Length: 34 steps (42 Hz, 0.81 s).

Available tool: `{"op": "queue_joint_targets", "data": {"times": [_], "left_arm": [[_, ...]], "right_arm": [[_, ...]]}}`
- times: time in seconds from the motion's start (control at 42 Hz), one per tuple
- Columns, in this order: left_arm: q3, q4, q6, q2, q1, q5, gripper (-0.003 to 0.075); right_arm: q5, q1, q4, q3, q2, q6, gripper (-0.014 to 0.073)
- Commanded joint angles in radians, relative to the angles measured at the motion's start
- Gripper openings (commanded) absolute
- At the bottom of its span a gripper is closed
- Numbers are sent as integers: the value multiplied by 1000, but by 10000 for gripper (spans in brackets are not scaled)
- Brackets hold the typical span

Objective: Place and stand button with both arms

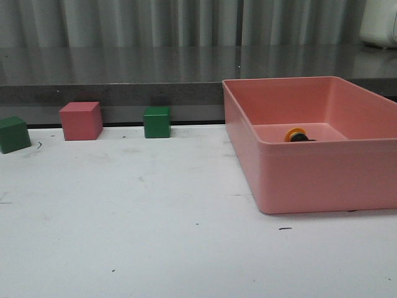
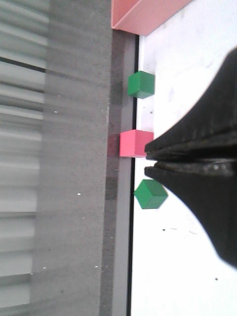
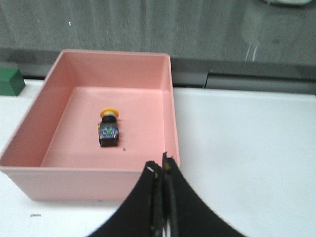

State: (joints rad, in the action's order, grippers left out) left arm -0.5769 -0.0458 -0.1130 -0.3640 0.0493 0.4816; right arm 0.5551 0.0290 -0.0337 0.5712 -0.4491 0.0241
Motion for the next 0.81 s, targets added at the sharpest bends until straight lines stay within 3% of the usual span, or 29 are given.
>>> {"op": "queue_joint_targets", "data": {"times": [0.0,0.333,0.428,0.571,0.642,0.785], "left_arm": [[-34,3,-4,-53,8,-52,-20],[-34,-9,-4,-133,8,-56,10],[-34,-14,-4,-147,8,-58,160],[-34,-14,-4,-152,8,-58,452],[-34,-14,-4,-152,8,-58,505],[-34,-12,-4,-152,8,-58,491]], "right_arm": [[-44,-4,-10,36,-60,-5,-67],[-47,-4,-10,36,-147,-5,-39],[-62,-4,-10,38,-147,-5,108],[-62,-4,-10,38,-147,-5,439],[-62,-4,-10,38,-147,-5,540],[-63,-4,-10,38,-147,-5,561]]}}
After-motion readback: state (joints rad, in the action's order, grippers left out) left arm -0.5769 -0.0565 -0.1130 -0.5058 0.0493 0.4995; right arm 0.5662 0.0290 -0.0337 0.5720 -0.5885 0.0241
